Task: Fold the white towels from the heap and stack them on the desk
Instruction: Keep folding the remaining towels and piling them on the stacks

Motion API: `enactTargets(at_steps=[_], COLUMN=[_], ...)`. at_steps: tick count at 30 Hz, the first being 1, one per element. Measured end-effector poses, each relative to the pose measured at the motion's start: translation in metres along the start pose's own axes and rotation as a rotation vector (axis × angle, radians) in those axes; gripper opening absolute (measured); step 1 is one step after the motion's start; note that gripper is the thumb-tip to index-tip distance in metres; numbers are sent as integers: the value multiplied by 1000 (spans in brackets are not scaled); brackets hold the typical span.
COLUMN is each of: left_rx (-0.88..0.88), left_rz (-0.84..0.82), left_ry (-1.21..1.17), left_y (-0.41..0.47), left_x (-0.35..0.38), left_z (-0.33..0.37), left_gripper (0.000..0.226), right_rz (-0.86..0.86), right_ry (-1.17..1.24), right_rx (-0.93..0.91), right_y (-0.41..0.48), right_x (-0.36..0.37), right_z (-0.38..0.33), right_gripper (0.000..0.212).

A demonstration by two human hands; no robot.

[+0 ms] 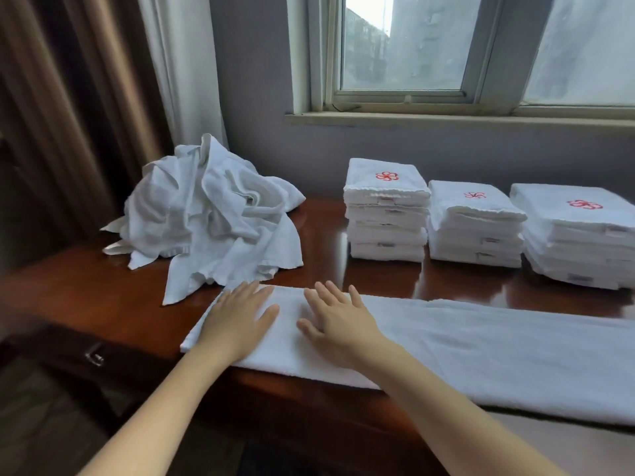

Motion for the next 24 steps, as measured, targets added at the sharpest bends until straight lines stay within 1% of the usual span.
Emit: enactTargets(at_steps=[3, 8, 11, 14, 17, 18, 21, 23, 24], left_rx=[-101, -341, -413, -371, -314, -301, -247, -182, -148], left_rz=[-8, 160, 190, 245, 321, 340, 395, 413, 400], left_ry=[-68, -185, -245, -313, -500, -558, -782, -935, -1001], left_y=[-3, -9, -10, -11, -16, -17, -16, -13, -12], left_x=[-4, -6, -5, -7, -16, -21, -40, -56, -63], left_z=[-28, -50, -52, -54, -51, -49, -36, -20, -10], left_gripper=[58, 74, 69, 57, 38, 35, 37, 44, 49], right_rz=[-22, 20, 34, 33, 70, 91, 156, 220, 255], right_ry=[-10, 16, 15, 21, 52, 73, 159, 292, 399], right_rx=[-9, -15, -18, -14, -11, -8, -8, -20, -14], right_y=[9, 10, 10, 9, 7, 7, 2, -2, -5], right_x=[8, 13, 13, 12, 11, 10, 6, 1, -4], right_z=[-4, 2, 0, 0, 1, 1, 0, 0, 1], right_gripper=[61, 61, 61, 61, 62, 61, 60, 55, 51])
Point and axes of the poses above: each hand's wrist, its own y-axis towards the middle knuckle, its own x-axis out of the palm, z = x × y, the point moved 3 cm from there along y, towards the middle knuckle, and after that the axes turned 6 degrees about -y, right-handed, at the moved point
